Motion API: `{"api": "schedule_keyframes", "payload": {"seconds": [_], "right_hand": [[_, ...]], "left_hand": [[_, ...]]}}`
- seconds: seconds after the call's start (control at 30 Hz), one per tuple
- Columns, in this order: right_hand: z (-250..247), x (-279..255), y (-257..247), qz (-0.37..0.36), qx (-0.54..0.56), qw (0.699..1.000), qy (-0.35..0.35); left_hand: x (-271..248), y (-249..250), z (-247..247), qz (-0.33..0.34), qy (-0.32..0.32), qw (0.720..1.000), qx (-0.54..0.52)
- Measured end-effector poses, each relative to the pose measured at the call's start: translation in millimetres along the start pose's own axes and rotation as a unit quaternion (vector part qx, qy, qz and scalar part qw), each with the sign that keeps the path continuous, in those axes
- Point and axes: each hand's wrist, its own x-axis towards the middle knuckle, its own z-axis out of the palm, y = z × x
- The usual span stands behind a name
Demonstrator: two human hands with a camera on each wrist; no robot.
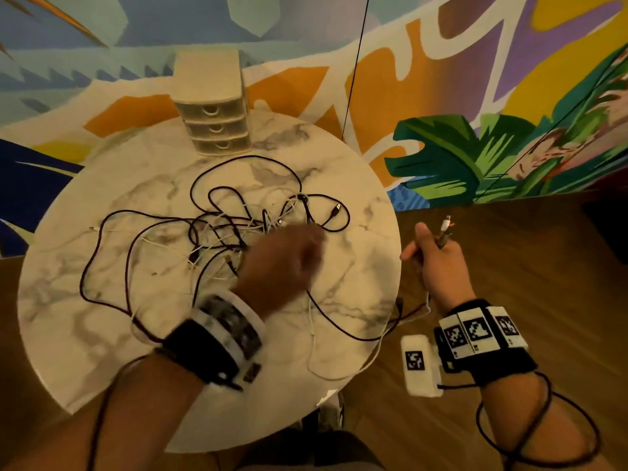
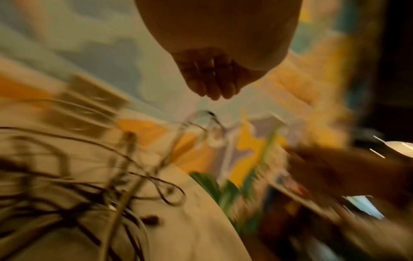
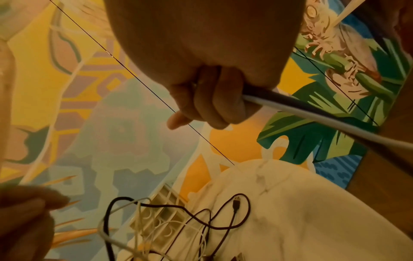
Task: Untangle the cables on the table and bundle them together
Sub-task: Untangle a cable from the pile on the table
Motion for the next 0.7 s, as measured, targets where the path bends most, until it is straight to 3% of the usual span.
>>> {"api": "schedule_keyframes", "payload": {"seconds": [0.03, 0.07, 0.13, 0.23, 0.33, 0.4, 0.5, 0.6, 0.7], "right_hand": [[2.6, -1.8, -1.2, -0.002, 0.009, 1.0, -0.003], [3.7, -2.5, -1.1, -0.004, 0.012, 1.0, -0.006], [4.3, -4.2, -0.6, -0.003, 0.007, 1.0, -0.012], [3.8, -5.4, 2.8, 0.002, 0.005, 1.0, -0.013], [4.0, -8.2, 8.2, 0.01, 0.006, 1.0, -0.008], [7.3, -9.4, 10.4, 0.014, 0.009, 1.0, -0.015], [13.1, -8.5, 14.2, 0.016, 0.02, 0.999, -0.028], [17.7, -5.8, 15.5, 0.015, 0.024, 0.999, -0.031], [19.5, -4.4, 10.5, 0.013, 0.023, 0.999, -0.035]], "left_hand": [[-9.5, 16.2, 14.7, 0.076, -0.105, 0.991, 0.03], [-19.9, 27.9, 29.8, 0.11, -0.218, 0.967, 0.078], [-40.3, 29.1, 56.1, 0.062, -0.381, 0.906, 0.173], [-52.8, 9.5, 58.5, -0.052, -0.464, 0.846, 0.258], [-60.6, -17.0, 55.5, -0.051, -0.509, 0.813, 0.278], [-63.9, -28.2, 52.0, -0.047, -0.515, 0.813, 0.267], [-58.4, -20.6, 48.5, -0.047, -0.467, 0.857, 0.215], [-32.0, 4.0, 52.6, -0.006, -0.346, 0.918, 0.195], [0.6, 5.0, 55.0, -0.052, -0.268, 0.936, 0.223]]}}
